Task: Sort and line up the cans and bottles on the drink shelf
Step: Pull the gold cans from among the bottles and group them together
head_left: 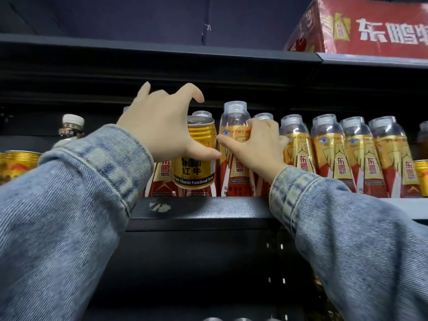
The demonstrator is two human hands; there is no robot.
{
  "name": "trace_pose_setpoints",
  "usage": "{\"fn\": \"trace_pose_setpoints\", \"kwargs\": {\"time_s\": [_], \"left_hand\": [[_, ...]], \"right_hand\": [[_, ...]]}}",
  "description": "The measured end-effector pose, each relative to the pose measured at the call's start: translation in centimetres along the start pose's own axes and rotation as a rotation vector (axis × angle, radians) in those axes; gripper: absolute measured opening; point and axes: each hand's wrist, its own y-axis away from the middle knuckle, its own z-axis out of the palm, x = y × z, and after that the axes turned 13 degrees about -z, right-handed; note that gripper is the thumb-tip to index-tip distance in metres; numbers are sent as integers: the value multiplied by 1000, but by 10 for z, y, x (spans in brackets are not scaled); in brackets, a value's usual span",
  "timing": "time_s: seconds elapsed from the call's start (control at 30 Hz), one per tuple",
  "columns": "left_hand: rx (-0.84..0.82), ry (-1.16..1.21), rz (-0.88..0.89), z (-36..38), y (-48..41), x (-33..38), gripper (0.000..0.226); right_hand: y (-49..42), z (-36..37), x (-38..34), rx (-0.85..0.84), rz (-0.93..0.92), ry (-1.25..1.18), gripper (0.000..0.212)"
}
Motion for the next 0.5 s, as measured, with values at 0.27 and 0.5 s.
{"fn": "trace_pose_setpoints", "kwargs": {"time_s": [0.27, 0.5], "left_hand": [[-49, -4, 11, 9, -2, -3, 102], [-94, -4, 15, 8, -2, -10, 93]], "right_hand": [[-6, 3, -4, 6, -74, 281, 74], [0, 11, -18, -52, 31, 185, 75]]}}
